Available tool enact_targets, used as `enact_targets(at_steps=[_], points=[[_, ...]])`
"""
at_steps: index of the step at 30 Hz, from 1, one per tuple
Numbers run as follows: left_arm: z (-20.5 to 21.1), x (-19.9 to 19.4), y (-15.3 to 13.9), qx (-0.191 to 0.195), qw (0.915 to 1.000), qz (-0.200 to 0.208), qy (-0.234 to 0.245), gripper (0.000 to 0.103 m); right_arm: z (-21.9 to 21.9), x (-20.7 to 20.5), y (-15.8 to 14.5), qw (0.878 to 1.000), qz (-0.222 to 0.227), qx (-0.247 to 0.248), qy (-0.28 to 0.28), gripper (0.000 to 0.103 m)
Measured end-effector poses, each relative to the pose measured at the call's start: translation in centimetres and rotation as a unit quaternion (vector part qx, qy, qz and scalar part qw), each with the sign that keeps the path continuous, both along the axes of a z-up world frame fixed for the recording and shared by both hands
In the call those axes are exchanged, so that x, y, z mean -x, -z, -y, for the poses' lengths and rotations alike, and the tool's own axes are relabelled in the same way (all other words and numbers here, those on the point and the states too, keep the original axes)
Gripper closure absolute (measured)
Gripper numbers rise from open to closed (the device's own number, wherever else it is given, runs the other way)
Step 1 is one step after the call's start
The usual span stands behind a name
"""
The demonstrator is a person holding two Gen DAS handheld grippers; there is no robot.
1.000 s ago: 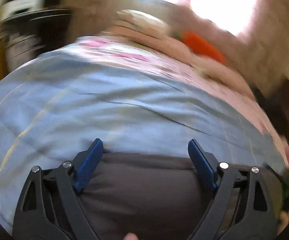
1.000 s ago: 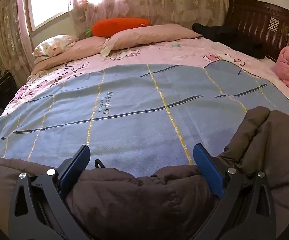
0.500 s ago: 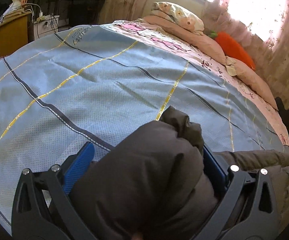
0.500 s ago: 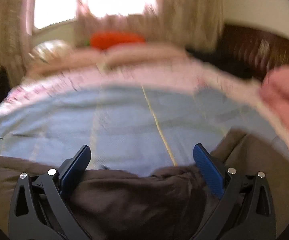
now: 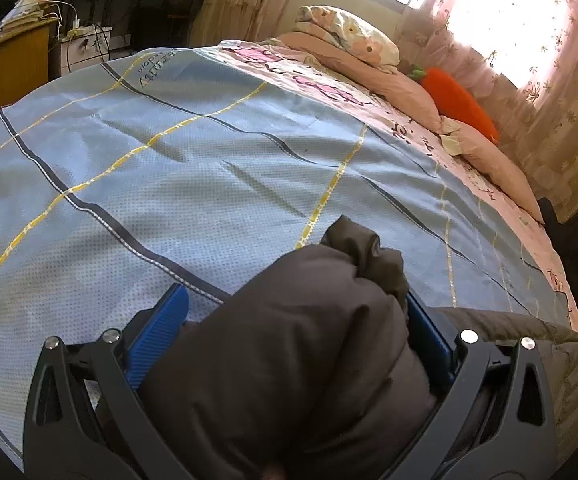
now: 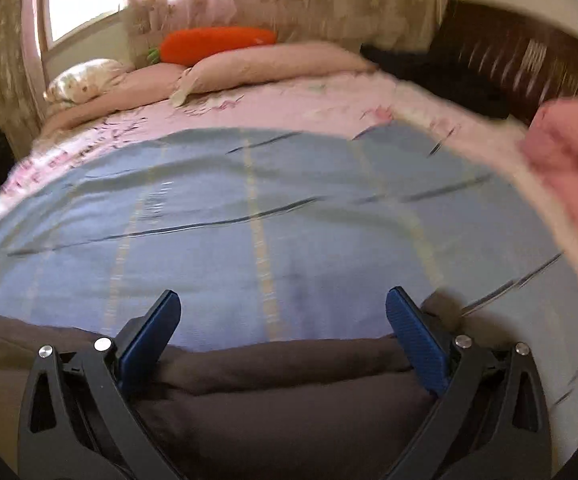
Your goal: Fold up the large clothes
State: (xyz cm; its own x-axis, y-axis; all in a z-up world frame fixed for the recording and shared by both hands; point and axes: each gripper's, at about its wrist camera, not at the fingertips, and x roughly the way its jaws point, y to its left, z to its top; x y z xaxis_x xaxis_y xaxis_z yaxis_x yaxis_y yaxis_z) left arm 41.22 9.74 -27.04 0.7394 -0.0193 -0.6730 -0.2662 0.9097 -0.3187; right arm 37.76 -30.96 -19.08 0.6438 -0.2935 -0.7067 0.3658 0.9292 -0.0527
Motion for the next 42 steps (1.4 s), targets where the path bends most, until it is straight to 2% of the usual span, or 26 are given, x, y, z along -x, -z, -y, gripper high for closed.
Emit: enact_targets(at_steps=[1,5,10,17,21,24,25,26,28,29,30,31,33,35,36,37,38,40,42], points=[[0.0,0.1,0.0,0.001,1.0,0.001,0.001,0.002,0.6,0.3,0.2,1.0,0.001,0.002,0.009,0.001],[0.2,0.2,-0.1,0.004,1.0,0.004,0.005,0.002,3.2,1.2,2.6,0.996,0.005,-0.066,0.062,0.001],[0.2,0.3,-0.1,0.008,0.9999,0.006,0.006,0.002,2.7,0.6,4.4,0.995,-0.008,-0.068,0.069,0.001],[0.2,0.2,0.0,0.006,0.9999,0.006,0.007,0.002,3.0,1.0,5.3,0.994,-0.005,-0.086,0.071,0.001],[0.7,-0.4,-0.1,-0.016,0.9996,-0.023,0.006,0.002,2.5,-0.4,5.1,0.994,-0.05,-0.061,0.07,0.001],[1.1,-0.9,-0.6,-0.035,0.9976,-0.059,0.012,0.002,2.9,0.4,3.7,0.99,-0.081,-0.068,0.092,0.001],[1.3,-0.4,-1.7,-0.038,0.9971,-0.065,0.014,0.002,3.2,1.2,2.7,0.988,-0.076,-0.08,0.106,0.001],[1.5,0.7,-3.0,-0.027,0.9988,-0.037,0.017,0.002,2.8,3.3,0.4,0.987,-0.018,-0.111,0.114,0.001],[2.6,4.8,-6.9,0.017,0.997,0.059,0.048,0.002,1.1,6.7,-2.8,0.982,0.073,-0.155,0.081,0.001],[3.3,6.3,-8.1,0.021,0.9945,0.086,0.056,0.002,-0.9,8.5,-4.6,0.98,0.114,-0.153,0.052,0.001],[4.4,8.0,-9.3,0.014,0.991,0.114,0.069,0.002,-2.5,9.2,-5.3,0.982,0.127,-0.138,0.027,0.001],[6.3,9.5,-10.0,-0.01,0.9875,0.132,0.086,0.002,-4.4,9.4,-5.7,0.985,0.127,-0.114,-0.003,0.001],[9.0,10.0,-9.5,-0.055,0.9846,0.122,0.112,0.002,-9.2,8.2,-4.2,0.995,0.076,-0.02,-0.069,0.001],[12.4,9.6,-6.7,-0.141,0.9762,0.09,0.138,0.002,-11.8,7.7,-1.0,0.994,0.057,0.045,-0.086,0.001],[13.5,9.1,-5.1,-0.176,0.9712,0.075,0.141,0.002,-11.6,7.9,-0.4,0.993,0.071,0.033,-0.083,0.001],[13.6,9.1,-4.2,-0.178,0.9715,0.076,0.137,0.002,-11.0,7.9,-0.1,0.994,0.077,0.009,-0.077,0.001],[13.0,8.9,-4.2,-0.159,0.9761,0.079,0.125,0.002,-10.5,7.6,-0.2,0.995,0.072,-0.011,-0.068,0.001],[12.2,8.5,-5.1,-0.14,0.9811,0.063,0.117,0.002,-10.0,7.5,-0.4,0.995,0.066,-0.02,-0.069,0.001],[11.3,9.3,-6.1,-0.136,0.982,0.08,0.104,0.002,-9.8,7.8,-0.3,0.995,0.069,-0.025,-0.073,0.001]])
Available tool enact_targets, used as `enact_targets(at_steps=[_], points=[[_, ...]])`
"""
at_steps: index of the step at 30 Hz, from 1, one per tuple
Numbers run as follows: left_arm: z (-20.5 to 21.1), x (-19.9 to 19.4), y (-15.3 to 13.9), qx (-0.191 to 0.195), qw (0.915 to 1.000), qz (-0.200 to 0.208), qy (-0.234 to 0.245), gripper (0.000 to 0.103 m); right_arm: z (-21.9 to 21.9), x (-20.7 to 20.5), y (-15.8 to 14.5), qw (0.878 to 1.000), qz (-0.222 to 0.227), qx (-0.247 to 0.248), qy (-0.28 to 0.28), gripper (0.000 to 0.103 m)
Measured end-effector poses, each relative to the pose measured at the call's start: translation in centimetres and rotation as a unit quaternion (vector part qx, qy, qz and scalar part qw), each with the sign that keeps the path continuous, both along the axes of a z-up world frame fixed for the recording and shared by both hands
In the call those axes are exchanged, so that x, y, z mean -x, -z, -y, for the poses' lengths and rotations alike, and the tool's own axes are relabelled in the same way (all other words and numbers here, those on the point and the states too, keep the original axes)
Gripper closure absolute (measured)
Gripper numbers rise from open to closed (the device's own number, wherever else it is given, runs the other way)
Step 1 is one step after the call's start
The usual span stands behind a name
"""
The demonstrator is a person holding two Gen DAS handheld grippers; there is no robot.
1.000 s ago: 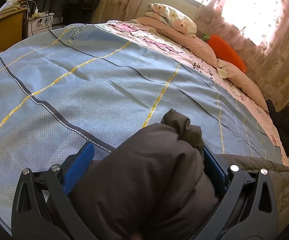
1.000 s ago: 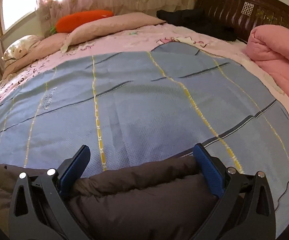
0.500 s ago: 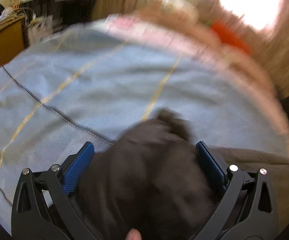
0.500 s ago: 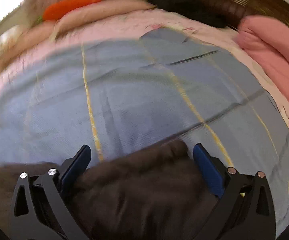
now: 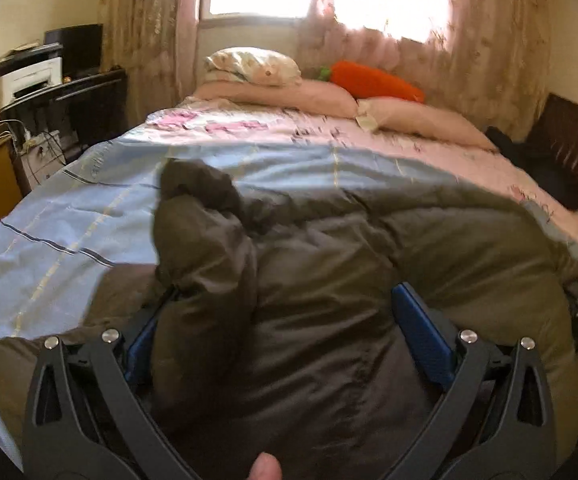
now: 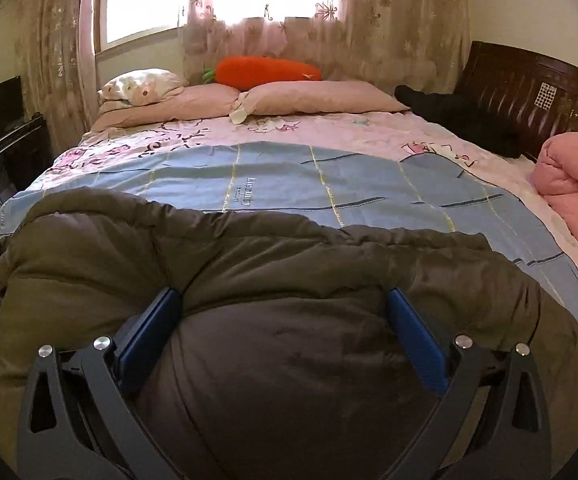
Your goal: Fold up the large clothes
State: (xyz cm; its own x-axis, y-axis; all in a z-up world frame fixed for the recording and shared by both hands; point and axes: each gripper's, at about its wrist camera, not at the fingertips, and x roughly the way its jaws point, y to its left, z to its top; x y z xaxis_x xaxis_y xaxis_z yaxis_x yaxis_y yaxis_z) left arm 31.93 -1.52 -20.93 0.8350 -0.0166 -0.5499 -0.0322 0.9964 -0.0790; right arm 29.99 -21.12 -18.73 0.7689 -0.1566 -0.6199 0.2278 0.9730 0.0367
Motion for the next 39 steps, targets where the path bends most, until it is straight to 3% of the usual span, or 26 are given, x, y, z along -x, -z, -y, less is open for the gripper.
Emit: enact_targets(at_steps=[3,5,8,10,12,13,15,16,19,20,21,22,25,27,28,30,32,34,36,37,39], points=[[-4.2,2.0,-1.5,0.043,0.9958,0.043,-0.068,0.002,0.5,-0.1,0.3,1.0,0.002,-0.017,0.0,0.001],[-8.3,2.5,-1.9,0.097,0.9855,0.044,-0.132,0.002,0.4,-0.4,0.4,1.0,0.003,-0.018,0.002,0.001],[-11.9,3.4,-2.9,0.099,0.9762,0.053,-0.185,0.002,0.1,-0.4,0.4,1.0,0.002,-0.014,0.003,0.001],[-12.1,5.3,-4.5,0.11,0.9746,0.099,-0.168,0.002,0.1,-0.4,0.5,1.0,0.003,-0.016,0.003,0.001],[-9.7,6.8,-6.6,0.101,0.9795,0.155,-0.08,0.002,0.0,-0.4,0.5,1.0,0.006,-0.014,0.006,0.001],[-8.5,6.7,-7.0,0.094,0.9818,0.159,-0.044,0.002,0.1,-0.4,0.6,1.0,0.006,-0.014,0.007,0.001],[-5.3,4.9,-6.9,0.09,0.9875,0.121,0.046,0.002,0.0,-0.5,0.6,1.0,0.007,-0.012,0.008,0.001],[-4.0,3.0,-6.0,0.087,0.9911,0.079,0.061,0.002,0.0,-0.4,0.6,1.0,0.007,-0.012,0.008,0.001],[-4.5,-2.4,-1.2,0.068,0.9967,-0.045,0.001,0.002,0.2,-0.4,0.6,1.0,0.007,-0.019,0.006,0.001],[-5.5,-3.4,0.2,0.082,0.994,-0.071,-0.013,0.002,0.3,-0.4,0.7,1.0,0.007,-0.025,0.003,0.001],[-7.1,-4.0,1.4,0.123,0.9887,-0.083,-0.016,0.002,0.3,-0.5,0.7,1.0,0.007,-0.03,0.001,0.001],[-8.6,-3.9,1.7,0.163,0.9833,-0.079,-0.022,0.002,0.4,-0.5,0.6,1.0,0.008,-0.028,0.001,0.001],[-8.3,-3.4,0.3,0.124,0.9883,-0.086,-0.024,0.002,0.5,-0.4,0.8,1.0,0.013,-0.026,0.004,0.001],[-7.6,-1.2,-2.1,0.1,0.9941,-0.038,-0.017,0.002,0.8,-0.2,1.0,0.999,0.017,-0.035,0.004,0.001],[-6.7,0.9,-4.0,0.098,0.9951,0.006,-0.001,0.002,0.9,-0.1,1.0,0.999,0.019,-0.037,0.004,0.001],[-4.3,3.9,-5.9,0.091,0.9931,0.063,0.038,0.002,1.0,0.0,1.1,0.999,0.022,-0.04,0.004,0.001],[-0.8,6.3,-6.5,0.066,0.9884,0.093,0.1,0.002,1.0,-0.1,1.0,0.999,0.021,-0.041,0.004,0.001],[2.7,7.3,-4.6,0.0,0.9885,0.085,0.125,0.002,1.0,0.0,1.1,0.999,0.021,-0.041,0.004,0.001],[5.0,5.7,-0.7,-0.057,0.9903,0.023,0.125,0.002,1.1,0.1,1.1,0.999,0.021,-0.042,0.004,0.001],[5.0,5.2,0.7,-0.049,0.9909,0.005,0.125,0.002,1.1,0.2,1.2,0.999,0.02,-0.043,0.004,0.001],[3.5,5.4,1.3,0.006,0.9933,0.02,0.114,0.002,1.0,0.3,1.3,0.999,0.021,-0.042,0.004,0.001]])
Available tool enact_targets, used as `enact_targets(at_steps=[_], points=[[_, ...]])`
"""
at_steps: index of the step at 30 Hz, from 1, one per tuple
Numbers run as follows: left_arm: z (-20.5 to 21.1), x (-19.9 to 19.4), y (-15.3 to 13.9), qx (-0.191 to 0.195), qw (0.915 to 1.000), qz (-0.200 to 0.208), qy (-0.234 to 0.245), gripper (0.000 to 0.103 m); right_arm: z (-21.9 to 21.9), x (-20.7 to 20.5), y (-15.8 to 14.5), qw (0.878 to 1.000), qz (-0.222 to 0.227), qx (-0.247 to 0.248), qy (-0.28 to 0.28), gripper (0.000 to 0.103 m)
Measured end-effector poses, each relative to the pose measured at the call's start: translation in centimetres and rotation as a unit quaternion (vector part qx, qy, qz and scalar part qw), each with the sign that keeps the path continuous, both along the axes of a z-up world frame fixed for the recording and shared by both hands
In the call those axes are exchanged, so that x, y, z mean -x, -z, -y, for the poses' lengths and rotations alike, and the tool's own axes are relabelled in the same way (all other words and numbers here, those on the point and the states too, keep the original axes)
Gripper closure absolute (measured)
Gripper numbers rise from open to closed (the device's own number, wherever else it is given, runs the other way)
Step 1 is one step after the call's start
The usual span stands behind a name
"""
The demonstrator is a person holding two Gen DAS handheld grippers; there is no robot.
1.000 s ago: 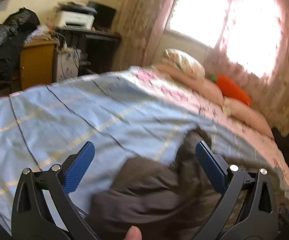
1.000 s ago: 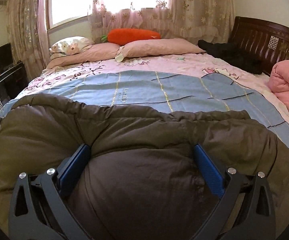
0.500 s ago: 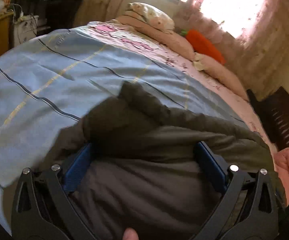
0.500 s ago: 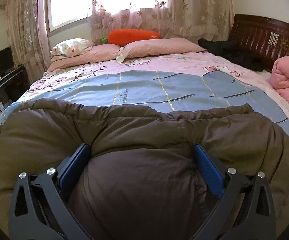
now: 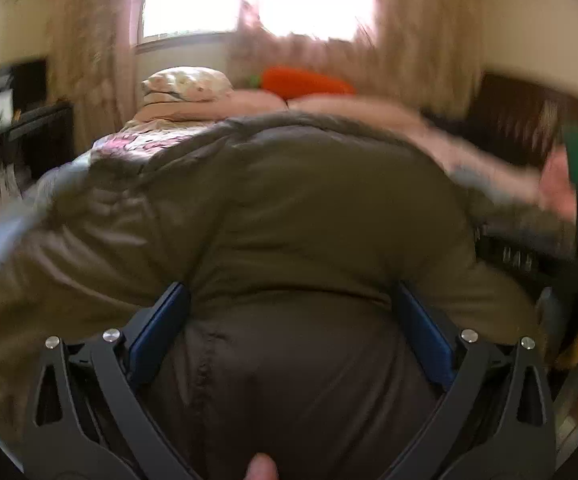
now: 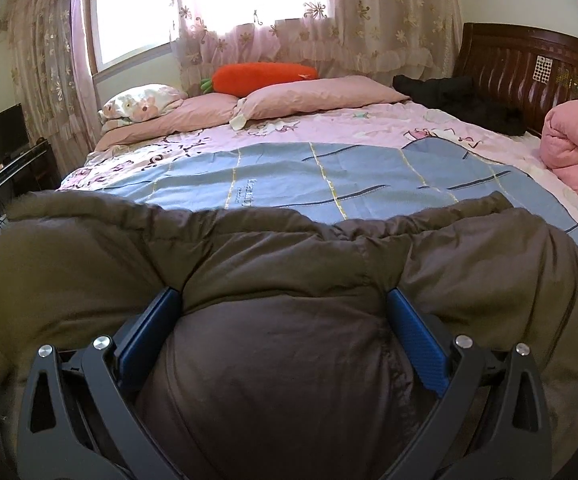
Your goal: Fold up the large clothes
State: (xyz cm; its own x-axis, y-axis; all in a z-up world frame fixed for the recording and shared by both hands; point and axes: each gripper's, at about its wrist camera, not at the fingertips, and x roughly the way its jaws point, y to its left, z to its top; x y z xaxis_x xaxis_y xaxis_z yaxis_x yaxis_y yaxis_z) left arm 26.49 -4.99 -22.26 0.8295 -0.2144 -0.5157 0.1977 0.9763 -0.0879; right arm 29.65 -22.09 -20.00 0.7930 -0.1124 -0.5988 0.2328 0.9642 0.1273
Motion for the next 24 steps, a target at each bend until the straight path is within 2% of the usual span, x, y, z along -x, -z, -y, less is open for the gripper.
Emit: enact_targets(at_steps=[2,4,6,9,11,13,14,16,18,22,24], points=[[-0.5,-0.1,-0.7,0.012,0.9997,-0.021,-0.008,0.002,0.0,0.1,-0.1,1.0,-0.007,-0.002,0.001,0.001],[-0.7,0.5,-1.8,0.008,0.9995,-0.024,-0.02,0.002,0.3,0.6,-0.9,1.0,-0.025,-0.011,0.013,0.001],[-1.2,2.1,-4.0,0.006,0.9995,-0.007,-0.029,0.002,0.3,2.3,-2.6,0.997,-0.042,-0.025,0.052,0.001],[-1.6,4.5,-8.3,0.016,0.9986,0.027,-0.042,0.002,-0.7,5.8,-6.4,0.997,-0.016,-0.024,0.069,0.001],[-2.2,7.0,-11.5,0.024,0.9979,0.041,-0.044,0.002,-2.1,8.5,-9.9,0.995,0.004,0.017,0.094,0.001],[-2.4,8.7,-14.1,0.012,0.9976,0.052,-0.044,0.002,-3.6,10.7,-13.0,0.991,0.019,0.069,0.113,0.001],[-2.2,10.0,-15.7,-0.005,0.9969,0.061,-0.049,0.002,-4.7,12.6,-15.3,0.99,0.04,0.087,0.106,0.001],[-2.0,12.8,-19.1,-0.029,0.9942,0.086,-0.057,0.002,-5.2,15.5,-18.4,0.99,0.075,0.085,0.089,0.001],[-2.1,14.2,-21.7,-0.035,0.9924,0.098,-0.065,0.002,-5.9,19.1,-22.0,0.989,0.099,0.079,0.077,0.001],[-2.1,16.4,-26.8,-0.067,0.9911,0.078,-0.084,0.002,-7.1,23.9,-26.9,0.988,0.107,0.1,0.048,0.001],[-2.4,17.9,-28.9,-0.057,0.9925,0.077,-0.077,0.002,-7.1,25.6,-28.5,0.989,0.097,0.103,0.034,0.001]])
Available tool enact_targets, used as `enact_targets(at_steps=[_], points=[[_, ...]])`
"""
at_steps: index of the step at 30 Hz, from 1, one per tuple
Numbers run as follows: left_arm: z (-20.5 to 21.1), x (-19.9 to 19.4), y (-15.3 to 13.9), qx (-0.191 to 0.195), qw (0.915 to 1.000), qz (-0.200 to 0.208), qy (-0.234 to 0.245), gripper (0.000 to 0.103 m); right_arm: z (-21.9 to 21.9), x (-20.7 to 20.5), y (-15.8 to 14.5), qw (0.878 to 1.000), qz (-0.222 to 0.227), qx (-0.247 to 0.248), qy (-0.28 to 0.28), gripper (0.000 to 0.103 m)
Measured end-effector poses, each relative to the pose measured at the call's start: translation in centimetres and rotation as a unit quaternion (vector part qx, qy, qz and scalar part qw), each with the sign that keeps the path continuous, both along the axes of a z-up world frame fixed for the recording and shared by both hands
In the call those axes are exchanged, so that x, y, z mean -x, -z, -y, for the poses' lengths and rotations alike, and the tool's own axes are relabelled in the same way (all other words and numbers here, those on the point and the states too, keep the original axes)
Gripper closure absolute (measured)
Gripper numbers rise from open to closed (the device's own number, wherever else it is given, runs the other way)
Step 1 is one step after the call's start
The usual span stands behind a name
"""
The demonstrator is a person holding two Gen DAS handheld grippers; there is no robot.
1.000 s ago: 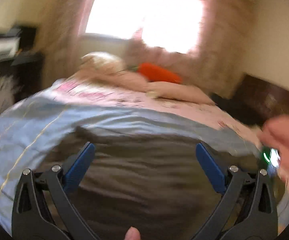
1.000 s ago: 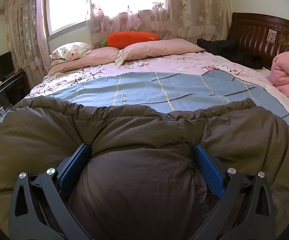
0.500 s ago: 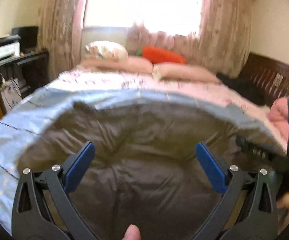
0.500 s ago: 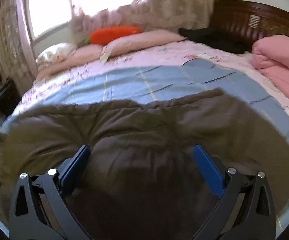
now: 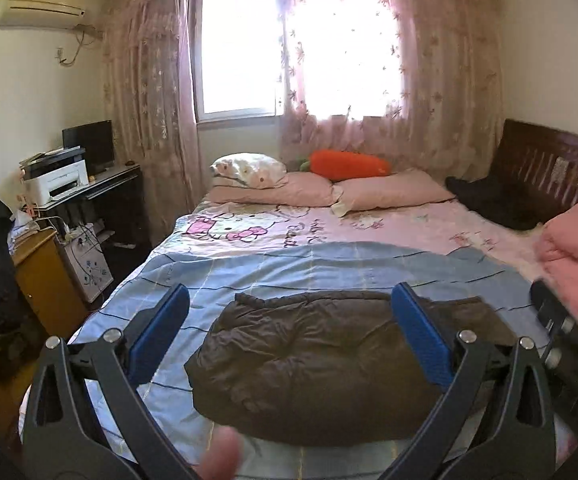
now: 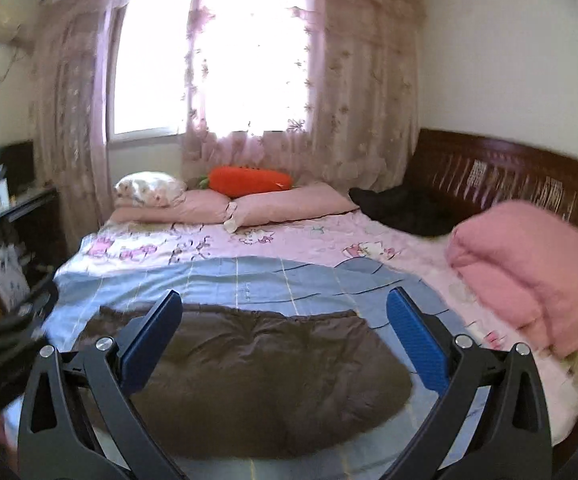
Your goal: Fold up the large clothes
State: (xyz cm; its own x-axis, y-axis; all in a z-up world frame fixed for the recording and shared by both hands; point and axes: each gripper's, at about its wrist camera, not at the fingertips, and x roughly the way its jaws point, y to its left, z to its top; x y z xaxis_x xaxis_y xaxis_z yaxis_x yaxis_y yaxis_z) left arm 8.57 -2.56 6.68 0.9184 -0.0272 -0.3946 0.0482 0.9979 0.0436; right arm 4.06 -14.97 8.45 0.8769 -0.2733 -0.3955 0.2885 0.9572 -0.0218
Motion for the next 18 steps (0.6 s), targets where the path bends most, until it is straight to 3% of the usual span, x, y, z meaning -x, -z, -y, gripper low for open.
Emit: enact_targets(at_steps=[4,7,10,15,18], points=[[-1.4,3.0,-2.6,0.031,0.9993,-0.009,0.018,0.002,0.7,2.7,-1.5,0.999,-0.011,-0.029,-0.01,0.001],[-1.5,5.2,-1.1,0.012,0.9994,-0.019,0.028,0.002,1.4,3.0,-0.7,0.998,-0.027,-0.052,-0.014,0.001],[-1.8,6.2,0.9,-0.007,0.9999,0.003,0.008,0.002,1.7,2.8,1.0,0.997,-0.049,-0.064,-0.008,0.001],[-2.2,4.7,2.6,-0.002,0.9996,-0.024,0.013,0.002,2.3,1.6,3.8,0.995,-0.077,-0.06,0.009,0.001],[-2.8,3.9,2.6,0.022,0.9987,-0.043,0.015,0.002,2.4,1.3,4.0,0.994,-0.082,-0.072,0.01,0.001]])
